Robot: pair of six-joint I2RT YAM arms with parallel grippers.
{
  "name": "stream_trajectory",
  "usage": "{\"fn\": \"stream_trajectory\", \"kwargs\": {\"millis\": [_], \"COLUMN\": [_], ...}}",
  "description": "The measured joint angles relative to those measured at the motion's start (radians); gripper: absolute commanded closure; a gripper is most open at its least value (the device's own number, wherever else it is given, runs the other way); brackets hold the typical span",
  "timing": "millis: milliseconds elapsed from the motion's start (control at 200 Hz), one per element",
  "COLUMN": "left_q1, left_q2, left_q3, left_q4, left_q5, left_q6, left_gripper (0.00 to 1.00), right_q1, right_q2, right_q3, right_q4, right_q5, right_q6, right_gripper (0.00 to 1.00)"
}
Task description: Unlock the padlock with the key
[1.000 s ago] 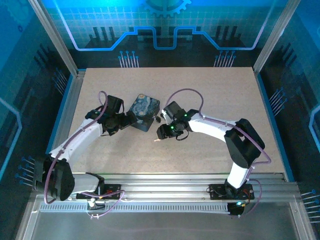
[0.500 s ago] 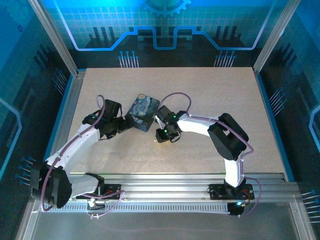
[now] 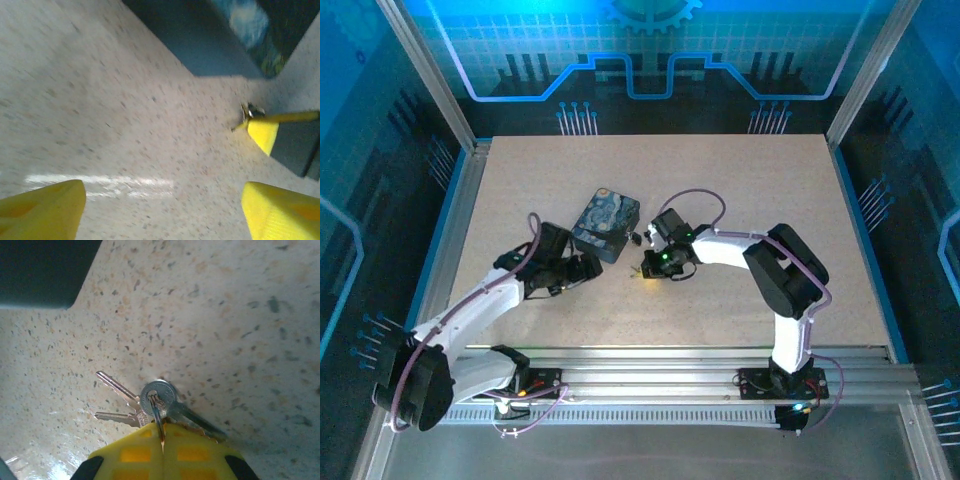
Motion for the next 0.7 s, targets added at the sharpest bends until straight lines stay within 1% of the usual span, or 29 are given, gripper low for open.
{"fn": "stream_trajectory", "kwargs": {"millis": [65,185,255,420,540,700], "left_q1": [-0.028,-0.069,-0.086,-0.103,-0.118,-0.121], "left_q2": [0.003,0.032,0.054,0.119,0.191,0.266], "left_q3": [-0.039,-0.062,-0.062,-0.061,-0.052,-0.010], "left_q4": [0.062,0.163,0.225,0.341,0.387,0.401], "left_q5": [0.041,0.097,0.124,0.165,0.175,0.174], "left_q6": [-0.027,-0.055,-0.063,-0.084,-0.085,-0.085], "left_gripper": [0.36,0.43,0.49,0.62,0.64,0.63], "right_q1": [-0.017,-0.029,-0.031,-0.030,-0.028,-0.027], "right_q2": [-0.002,-0.003,-0.003,-0.019,-0.040,-0.051], "right_q3": [-0.019,-0.047,-0.053,-0.065,-0.068,-0.068], "right_q4": [0.031,0.079,0.091,0.109,0.116,0.115], "right_q5": [-0.037,-0.093,-0.115,-0.146,-0.156,-0.156], "right_q6": [0.009,0.034,0.045,0.065,0.074,0.078], "right_gripper": [0.98,0.98,0.98,0.98,0.98,0.98]}}
